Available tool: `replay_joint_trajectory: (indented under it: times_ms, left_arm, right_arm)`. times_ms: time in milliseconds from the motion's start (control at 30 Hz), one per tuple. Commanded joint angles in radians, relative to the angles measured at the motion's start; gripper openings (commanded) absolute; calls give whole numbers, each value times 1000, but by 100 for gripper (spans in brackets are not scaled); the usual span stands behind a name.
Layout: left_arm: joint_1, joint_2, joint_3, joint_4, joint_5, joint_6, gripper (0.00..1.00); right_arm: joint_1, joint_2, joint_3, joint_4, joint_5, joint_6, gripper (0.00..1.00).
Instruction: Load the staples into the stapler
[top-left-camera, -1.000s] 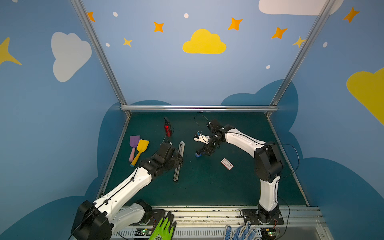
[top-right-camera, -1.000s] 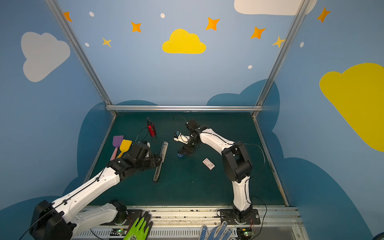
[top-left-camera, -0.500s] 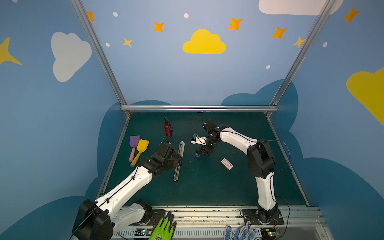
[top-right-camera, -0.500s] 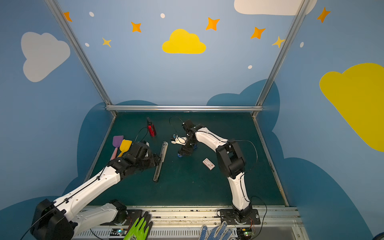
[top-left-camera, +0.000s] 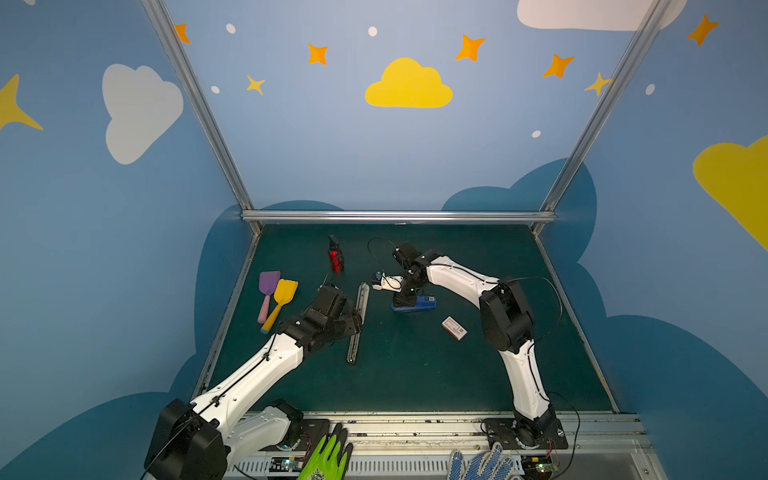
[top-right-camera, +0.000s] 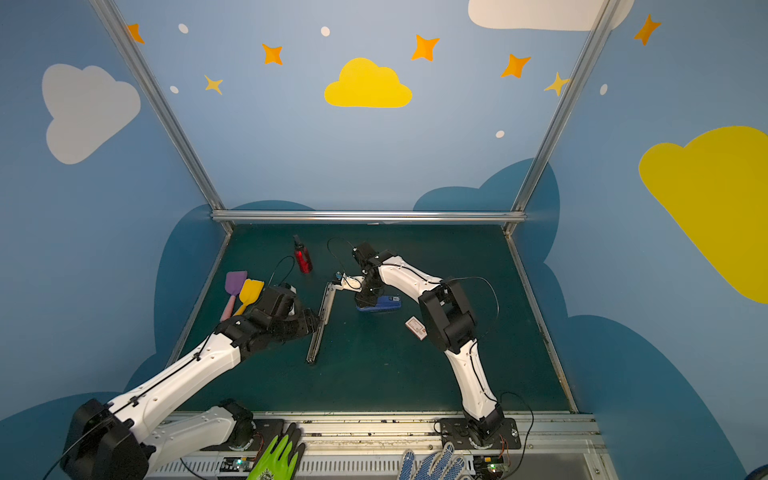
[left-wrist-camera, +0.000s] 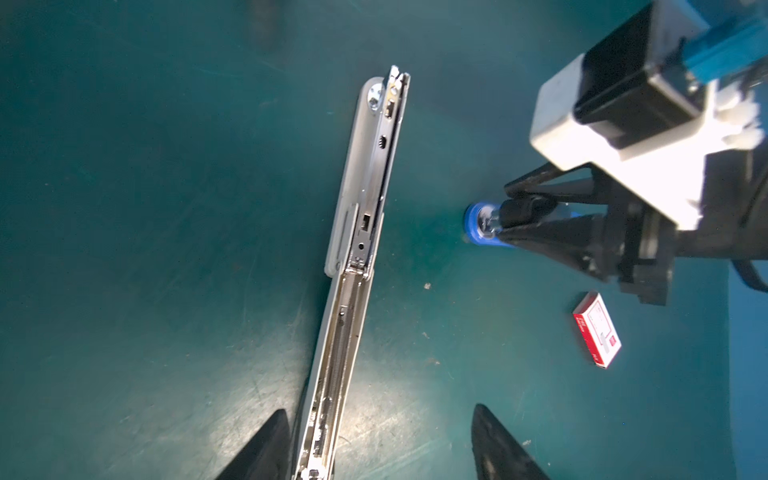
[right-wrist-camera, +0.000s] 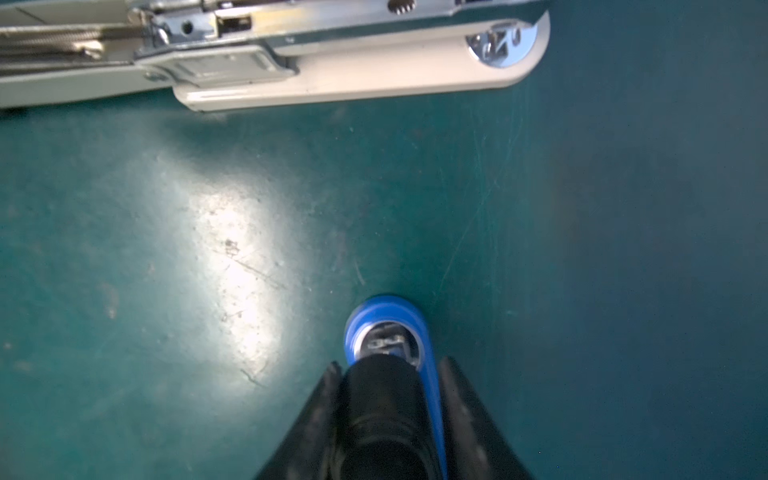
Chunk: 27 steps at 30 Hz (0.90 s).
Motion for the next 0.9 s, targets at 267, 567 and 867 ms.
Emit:
replay_joint_trajectory:
  times_ms: [267,567,867]
  left_arm:
    - [14,-9,-12,4,18,-2,69]
    - [14,-8,-16,14,28,-8,69]
    - [14,1,-19,26,40,-18,69]
  right_arm:
    - [-1,-11,-27,-22,10,88,52]
    - [-20,-38,-68,-6,7,103,46]
    - [-27,-84,-78,-2,9,116,23]
